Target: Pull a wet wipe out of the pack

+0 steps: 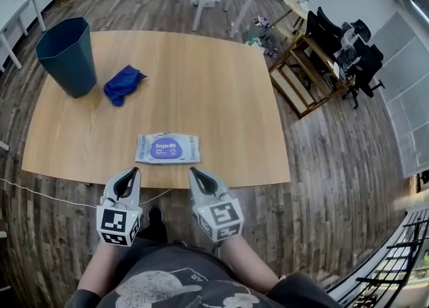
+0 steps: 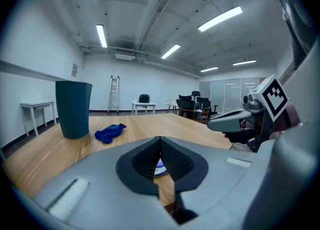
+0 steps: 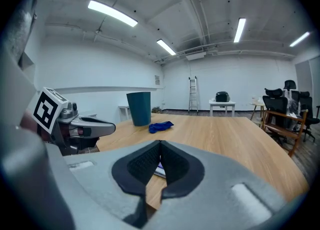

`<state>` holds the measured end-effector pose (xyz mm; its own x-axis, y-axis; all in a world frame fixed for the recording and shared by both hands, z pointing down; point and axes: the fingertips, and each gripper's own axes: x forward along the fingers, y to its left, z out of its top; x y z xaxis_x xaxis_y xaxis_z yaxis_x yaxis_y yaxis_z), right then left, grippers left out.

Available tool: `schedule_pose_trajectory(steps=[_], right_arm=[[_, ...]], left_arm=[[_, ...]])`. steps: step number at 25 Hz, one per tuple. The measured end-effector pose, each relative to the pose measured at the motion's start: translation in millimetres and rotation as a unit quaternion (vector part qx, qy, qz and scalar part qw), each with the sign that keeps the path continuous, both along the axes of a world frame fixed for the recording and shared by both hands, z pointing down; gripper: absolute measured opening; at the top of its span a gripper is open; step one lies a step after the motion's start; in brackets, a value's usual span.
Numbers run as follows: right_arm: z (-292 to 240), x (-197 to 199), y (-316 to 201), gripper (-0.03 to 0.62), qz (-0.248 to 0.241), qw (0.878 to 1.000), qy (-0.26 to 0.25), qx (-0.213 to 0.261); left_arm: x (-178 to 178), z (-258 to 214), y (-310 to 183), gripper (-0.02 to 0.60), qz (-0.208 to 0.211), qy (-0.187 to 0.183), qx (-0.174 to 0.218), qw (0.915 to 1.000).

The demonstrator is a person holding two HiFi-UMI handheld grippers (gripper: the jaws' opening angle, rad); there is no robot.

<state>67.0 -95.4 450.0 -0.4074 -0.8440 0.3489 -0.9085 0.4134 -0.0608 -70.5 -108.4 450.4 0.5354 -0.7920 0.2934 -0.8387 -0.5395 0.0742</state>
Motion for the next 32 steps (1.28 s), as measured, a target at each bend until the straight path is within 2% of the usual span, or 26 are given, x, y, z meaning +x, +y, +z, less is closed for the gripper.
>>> schedule_pose_trajectory(steps=[7, 11, 14, 18, 21, 25, 32], right_arm=[[8, -4, -37, -0.006, 0.027, 0.999, 0.016, -0.009], [10, -3, -52, -0.006, 0.046, 0.999, 0.022, -0.005], [14, 1, -61, -0.006, 0.065, 0.997, 0.034, -0.009], [22, 2, -70, -0.006, 0.075, 0.996, 0.046, -0.021], [27, 1, -71, -0.006, 0.07, 0.996, 0.051, -0.032], [33, -4, -79, -0.006, 0.048, 0.997, 0.05, -0.034], [58, -9, -90, -0.006, 0.001, 0.996, 0.064, -0.065]], left_arm=[[8, 24, -41, 0.018, 0.043, -0.026, -0.013, 0.9986], [9, 35, -53, 0.018, 0.072, -0.054, -0.001, 0.996], [16, 53, -55, 0.018, 0.096, -0.065, -0.025, 0.993], [18, 81, -61, 0.018, 0.108, -0.076, -0.063, 0.9892], [21, 101, -61, 0.018, 0.11, -0.097, -0.092, 0.9849], [23, 122, -63, 0.018, 0.116, -0.156, -0.101, 0.9758], [24, 140, -63, 0.018, 0.114, -0.182, -0.133, 0.9675]])
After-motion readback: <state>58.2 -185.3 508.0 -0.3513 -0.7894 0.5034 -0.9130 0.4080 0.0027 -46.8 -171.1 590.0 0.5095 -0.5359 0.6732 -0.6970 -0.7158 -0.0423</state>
